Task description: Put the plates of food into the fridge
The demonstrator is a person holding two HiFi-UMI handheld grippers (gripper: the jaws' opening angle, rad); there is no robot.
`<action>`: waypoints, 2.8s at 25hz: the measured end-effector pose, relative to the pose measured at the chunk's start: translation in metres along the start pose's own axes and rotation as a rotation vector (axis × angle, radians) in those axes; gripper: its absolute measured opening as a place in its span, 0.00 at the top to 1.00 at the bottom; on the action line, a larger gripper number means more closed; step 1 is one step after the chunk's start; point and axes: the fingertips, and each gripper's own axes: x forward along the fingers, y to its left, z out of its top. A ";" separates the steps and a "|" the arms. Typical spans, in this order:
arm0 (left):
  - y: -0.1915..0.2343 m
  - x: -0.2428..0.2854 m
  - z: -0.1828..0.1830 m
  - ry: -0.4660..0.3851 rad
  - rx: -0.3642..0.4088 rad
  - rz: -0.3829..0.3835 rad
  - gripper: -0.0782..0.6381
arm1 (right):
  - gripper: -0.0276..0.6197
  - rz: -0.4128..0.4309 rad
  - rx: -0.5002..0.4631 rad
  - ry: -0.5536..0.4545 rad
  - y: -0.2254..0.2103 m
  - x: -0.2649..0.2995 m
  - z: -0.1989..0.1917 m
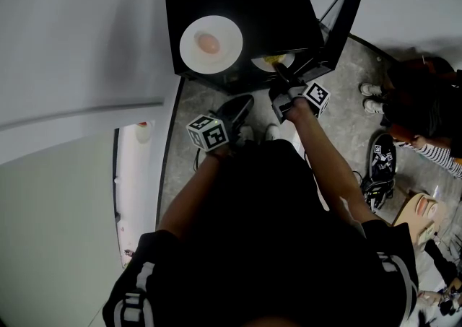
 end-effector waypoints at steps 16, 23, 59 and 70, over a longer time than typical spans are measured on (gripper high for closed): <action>0.008 -0.008 0.002 0.000 -0.011 0.010 0.86 | 0.89 -0.010 -0.004 -0.034 0.001 0.013 0.004; 0.009 -0.010 0.004 0.003 -0.011 0.009 0.86 | 0.89 -0.010 -0.007 -0.042 0.000 0.016 0.007; -0.009 -0.017 -0.020 0.011 -0.001 -0.002 0.86 | 0.89 0.033 -0.036 -0.025 0.006 -0.022 0.005; -0.018 -0.024 -0.032 0.010 0.006 -0.001 0.86 | 0.89 0.058 -0.059 -0.006 0.014 -0.043 -0.002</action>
